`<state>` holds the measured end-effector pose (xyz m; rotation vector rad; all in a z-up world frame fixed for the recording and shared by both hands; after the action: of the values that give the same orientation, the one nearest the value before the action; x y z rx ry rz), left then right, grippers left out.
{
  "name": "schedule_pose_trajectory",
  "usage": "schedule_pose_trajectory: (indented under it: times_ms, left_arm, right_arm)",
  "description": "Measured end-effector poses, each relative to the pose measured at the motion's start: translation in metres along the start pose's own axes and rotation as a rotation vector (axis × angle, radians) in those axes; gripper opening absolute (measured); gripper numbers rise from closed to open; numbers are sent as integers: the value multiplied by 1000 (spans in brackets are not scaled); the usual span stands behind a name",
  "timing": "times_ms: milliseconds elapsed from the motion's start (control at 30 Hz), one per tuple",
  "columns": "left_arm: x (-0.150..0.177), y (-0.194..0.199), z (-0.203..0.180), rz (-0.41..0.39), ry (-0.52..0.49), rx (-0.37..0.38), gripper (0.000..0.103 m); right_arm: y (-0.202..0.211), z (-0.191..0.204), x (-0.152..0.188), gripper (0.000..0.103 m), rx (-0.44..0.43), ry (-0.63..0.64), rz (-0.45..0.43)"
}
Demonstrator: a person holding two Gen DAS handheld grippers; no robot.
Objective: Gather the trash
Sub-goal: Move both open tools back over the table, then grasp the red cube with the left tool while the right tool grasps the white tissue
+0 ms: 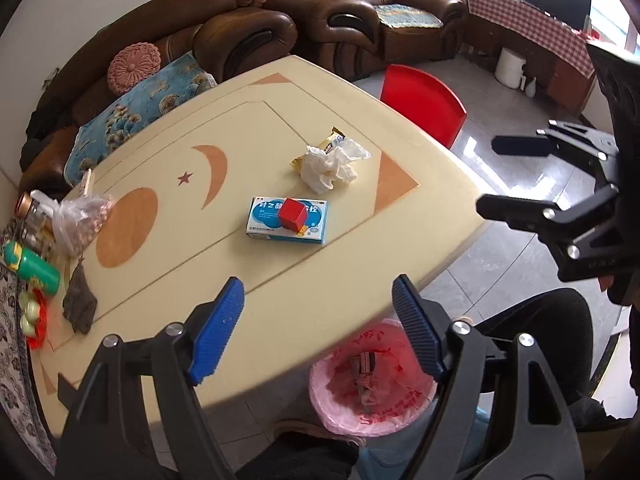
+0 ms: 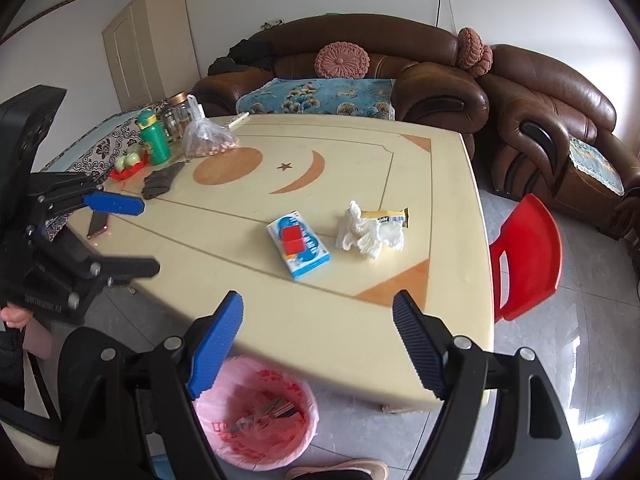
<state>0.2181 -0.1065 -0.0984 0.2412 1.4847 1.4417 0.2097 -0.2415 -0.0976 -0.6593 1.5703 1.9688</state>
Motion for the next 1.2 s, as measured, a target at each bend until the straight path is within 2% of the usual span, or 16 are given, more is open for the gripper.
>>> schedule_pose_trajectory:
  times_ms: [167,233,433,567,833,1200]
  left_arm:
    - [-7,-40,0,36,-54,19,75]
    - [-9,-58,4,57,-48,52,75]
    - [-16,-101,22,95,-10,78,75]
    - [-23,-131,29,113,-46,54,75]
    - [-28,-186,41,150,-34,124,75]
    - [-24,-214,49,151,-1,181,75]
  right_arm:
    - [-43,-18,-13,75,-3,-5,40]
    - [-57,-24,-16,75,-11,-9,56]
    - [-106,-35,-26,75,-17,-1,101]
    - [-133,-38,-37,76,-21,20,108]
    - [-179,-56,-51,76,-23,18,132]
    - [-223,-56,-51,75,-14,66,161]
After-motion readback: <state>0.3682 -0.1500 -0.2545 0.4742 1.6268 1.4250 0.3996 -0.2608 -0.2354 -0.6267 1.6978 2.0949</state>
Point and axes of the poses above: each gripper's, at about its wrist camera, not at the fingertips, and y roughly against the way its jaws point, z to its left, x to its underside, the point moved 7 cm from there along -y, roughly the way its jaws point, and after that the axes turned 9 degrees about -y, right-handed, at the moved point
